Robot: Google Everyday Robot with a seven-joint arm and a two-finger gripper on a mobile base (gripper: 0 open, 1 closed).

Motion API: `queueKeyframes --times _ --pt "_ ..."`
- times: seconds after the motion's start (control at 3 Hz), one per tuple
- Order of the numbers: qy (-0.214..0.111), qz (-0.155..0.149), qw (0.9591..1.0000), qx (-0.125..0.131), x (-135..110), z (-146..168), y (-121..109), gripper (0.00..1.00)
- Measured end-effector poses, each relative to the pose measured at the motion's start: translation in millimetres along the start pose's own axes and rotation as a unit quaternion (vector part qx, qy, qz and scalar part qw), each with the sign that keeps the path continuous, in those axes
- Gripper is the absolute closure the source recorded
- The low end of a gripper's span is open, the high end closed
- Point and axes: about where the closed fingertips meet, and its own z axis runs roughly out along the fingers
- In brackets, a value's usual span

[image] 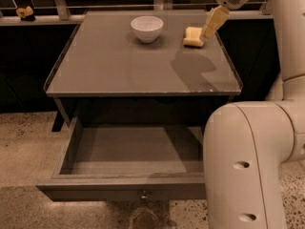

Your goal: Place sponge into top drawer

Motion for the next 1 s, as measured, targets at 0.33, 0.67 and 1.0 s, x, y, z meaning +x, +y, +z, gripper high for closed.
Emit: queueKeyframes --times 0.33,0.67,1.0 --pt "-0.017 0.031 0.9992 -0.017 18.0 27.0 5.9 0.00" --pt "-0.040 0.073 0.9953 -0.050 37.9 57.9 20.3 0.00" --pt "-0.049 0.102 0.9912 -0.069 40.4 86.7 28.9 0.00"
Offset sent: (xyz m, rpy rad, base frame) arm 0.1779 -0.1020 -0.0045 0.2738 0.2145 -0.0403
